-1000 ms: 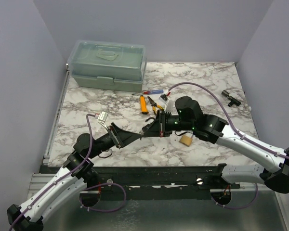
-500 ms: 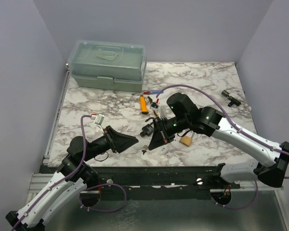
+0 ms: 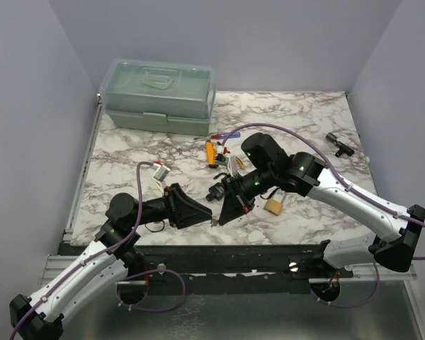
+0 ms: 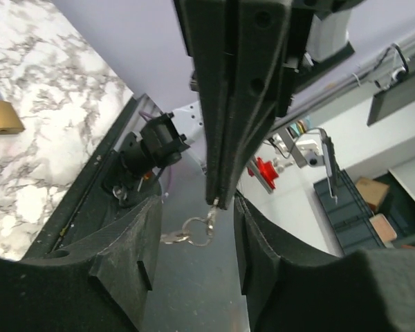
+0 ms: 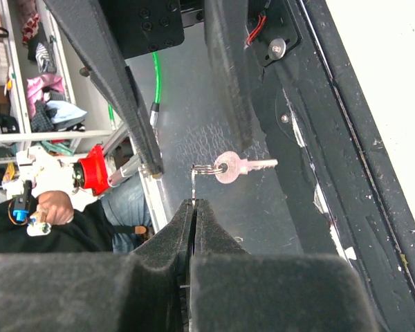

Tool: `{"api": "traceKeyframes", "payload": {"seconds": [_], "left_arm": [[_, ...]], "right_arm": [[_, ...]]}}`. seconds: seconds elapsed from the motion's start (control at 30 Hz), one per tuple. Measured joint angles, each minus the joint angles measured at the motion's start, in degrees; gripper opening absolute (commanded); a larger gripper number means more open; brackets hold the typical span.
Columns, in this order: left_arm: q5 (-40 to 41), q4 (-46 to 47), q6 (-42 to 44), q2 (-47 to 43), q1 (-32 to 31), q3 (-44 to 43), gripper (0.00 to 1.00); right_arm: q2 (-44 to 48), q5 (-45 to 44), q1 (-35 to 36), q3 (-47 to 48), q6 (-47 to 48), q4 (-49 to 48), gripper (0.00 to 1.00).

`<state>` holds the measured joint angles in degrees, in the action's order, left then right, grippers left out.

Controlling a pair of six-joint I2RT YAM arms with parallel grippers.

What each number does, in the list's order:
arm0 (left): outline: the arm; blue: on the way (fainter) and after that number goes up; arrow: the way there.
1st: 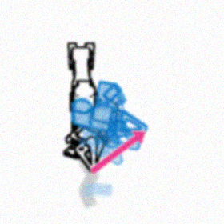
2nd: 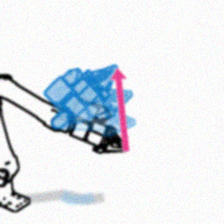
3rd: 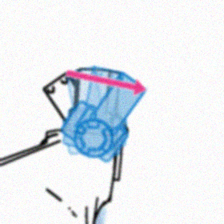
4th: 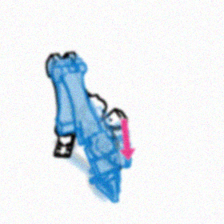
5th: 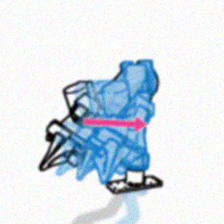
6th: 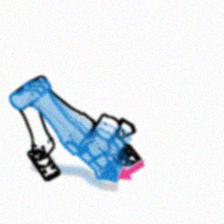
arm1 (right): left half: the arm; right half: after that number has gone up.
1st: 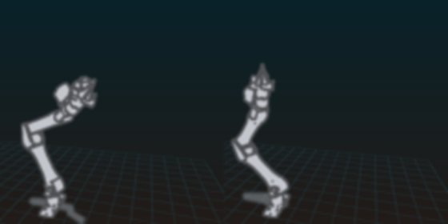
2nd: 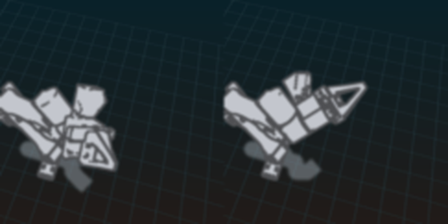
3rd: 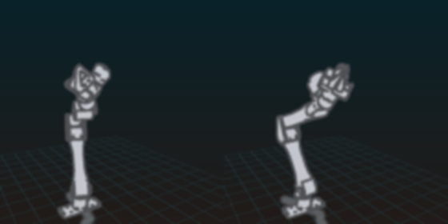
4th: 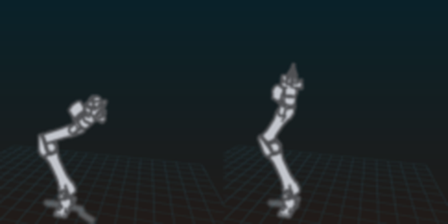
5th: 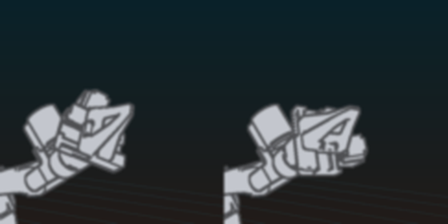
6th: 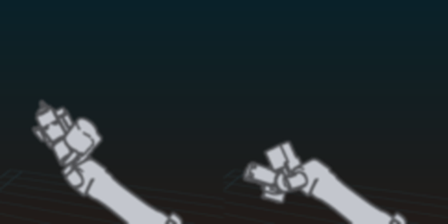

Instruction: Unlock with the key

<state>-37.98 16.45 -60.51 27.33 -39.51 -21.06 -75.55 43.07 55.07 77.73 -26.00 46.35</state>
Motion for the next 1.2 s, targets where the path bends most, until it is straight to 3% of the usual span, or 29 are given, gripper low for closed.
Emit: {"api": "traceKeyframes", "payload": {"seconds": [0.33, 1.2], "left_arm": [[-5.1, 4.5, -1.4, 1.5, 0.0, 0.0, 0.39], [-7.2, 6.4, -3.1, 2.3, 0.0, 0.9, 0.16]], "right_arm": [[-1.6, 1.6, 0.0, 0.8, 2.1, 0.0, 0.00], [-2.7, 1.8, 0.0, 1.9, 3.1, -0.4, 0.00]]}}
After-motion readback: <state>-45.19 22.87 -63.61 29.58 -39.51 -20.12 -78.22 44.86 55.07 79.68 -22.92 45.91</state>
